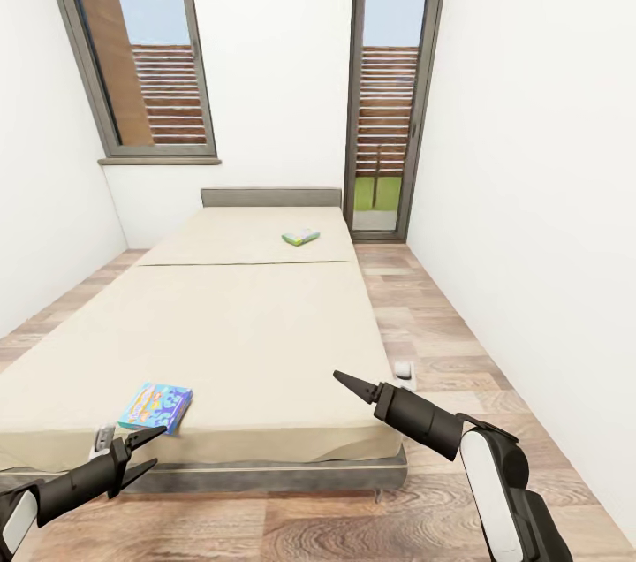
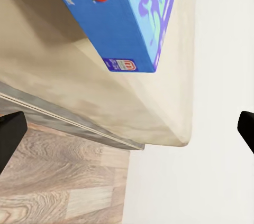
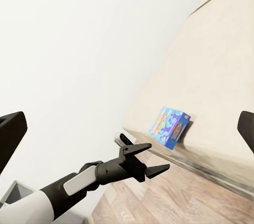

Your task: Put all the toys in the child's room - the three board games (two on the bed and one on the table), the two jigsaw puzzles on the table, and the tennis ball on the table - inside the toy box on the table in the child's room.

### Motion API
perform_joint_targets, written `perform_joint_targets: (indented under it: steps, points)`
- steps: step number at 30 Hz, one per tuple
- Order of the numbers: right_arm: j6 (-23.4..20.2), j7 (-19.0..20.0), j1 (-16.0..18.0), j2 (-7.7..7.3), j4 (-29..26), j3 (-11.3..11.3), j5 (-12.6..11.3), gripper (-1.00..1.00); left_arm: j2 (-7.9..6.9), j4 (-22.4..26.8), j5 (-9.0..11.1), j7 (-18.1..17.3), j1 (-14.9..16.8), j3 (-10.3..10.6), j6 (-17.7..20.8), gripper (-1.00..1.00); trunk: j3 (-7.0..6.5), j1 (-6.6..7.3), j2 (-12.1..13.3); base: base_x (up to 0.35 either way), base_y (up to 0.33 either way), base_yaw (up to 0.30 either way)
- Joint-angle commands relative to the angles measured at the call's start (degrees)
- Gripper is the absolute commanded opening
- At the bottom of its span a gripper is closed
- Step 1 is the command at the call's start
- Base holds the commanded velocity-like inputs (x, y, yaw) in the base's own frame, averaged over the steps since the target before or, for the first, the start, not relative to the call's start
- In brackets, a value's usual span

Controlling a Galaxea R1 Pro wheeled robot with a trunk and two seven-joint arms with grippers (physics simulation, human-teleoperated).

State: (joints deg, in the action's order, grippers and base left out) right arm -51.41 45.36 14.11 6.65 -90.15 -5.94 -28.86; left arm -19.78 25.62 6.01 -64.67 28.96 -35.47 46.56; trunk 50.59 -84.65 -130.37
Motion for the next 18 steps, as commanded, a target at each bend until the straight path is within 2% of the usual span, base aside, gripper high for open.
perform_joint_targets:
  steps: [1, 18]
  points:
    - [-0.3, 0.3, 0.0, 0.05, 0.0, -0.1, 0.1, 1.00, 0.00, 0.0, 0.1, -0.1, 0.0, -0.1, 0.4, 1.00, 0.06, 0.01, 0.0, 0.000, -0.002, 0.000]
    - [-0.3, 0.3, 0.0, 0.10, 0.0, 0.0, 0.1, 1.00, 0.00, 0.0, 0.1, -0.1, 0.0, -0.1, 0.3, 1.00, 0.06, 0.01, 0.0, 0.000, 0.000, 0.000]
